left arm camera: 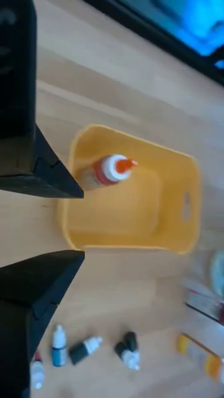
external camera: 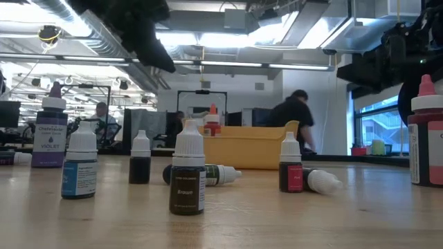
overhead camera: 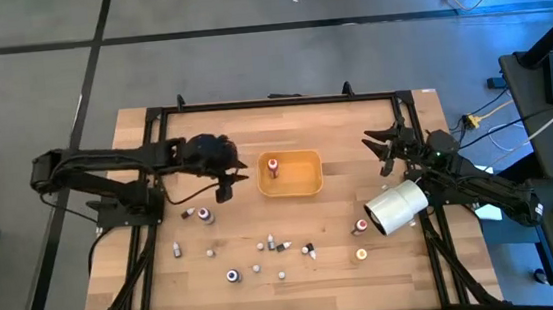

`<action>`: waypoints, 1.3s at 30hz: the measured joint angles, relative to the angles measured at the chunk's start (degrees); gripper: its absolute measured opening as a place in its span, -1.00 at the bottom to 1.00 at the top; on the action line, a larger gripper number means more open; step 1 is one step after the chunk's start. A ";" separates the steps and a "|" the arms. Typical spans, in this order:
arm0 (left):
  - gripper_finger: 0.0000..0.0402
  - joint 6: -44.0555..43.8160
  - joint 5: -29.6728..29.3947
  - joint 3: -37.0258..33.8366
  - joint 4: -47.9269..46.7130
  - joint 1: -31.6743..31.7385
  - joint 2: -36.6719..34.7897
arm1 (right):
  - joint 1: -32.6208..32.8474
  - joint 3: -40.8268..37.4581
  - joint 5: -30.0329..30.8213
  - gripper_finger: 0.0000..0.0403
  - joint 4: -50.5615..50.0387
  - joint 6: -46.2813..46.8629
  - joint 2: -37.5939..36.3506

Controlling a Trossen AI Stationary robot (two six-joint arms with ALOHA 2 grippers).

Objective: Pick & Place food coloring
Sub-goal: Put the big pink food coloring bottle into the yellow bin

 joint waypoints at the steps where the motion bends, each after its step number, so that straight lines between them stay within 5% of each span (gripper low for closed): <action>1: -0.30 0.01 -0.01 -1.84 2.62 -0.17 -0.87 | 0.00 0.00 -1.47 -0.32 1.71 0.04 0.00; 7: -0.30 0.02 -0.39 -9.44 14.65 0.05 -4.54 | 0.00 1.89 -8.56 0.07 8.96 3.85 -0.01; 13: -0.30 0.75 -0.42 -11.69 19.93 0.10 -4.90 | 0.00 11.24 -13.71 0.49 4.10 4.54 2.52; 25: -0.30 2.09 -0.42 -11.71 20.10 0.12 -4.55 | 8.34 38.99 -29.90 0.62 -18.41 -18.79 31.89; 32: -0.30 2.01 -0.42 -11.71 19.70 0.10 -4.55 | 22.37 51.35 -15.54 0.62 -34.58 -22.59 48.20; 39: -0.30 2.01 -0.42 -11.71 19.14 0.10 -4.53 | 38.66 58.75 3.44 0.62 -43.02 -14.57 58.39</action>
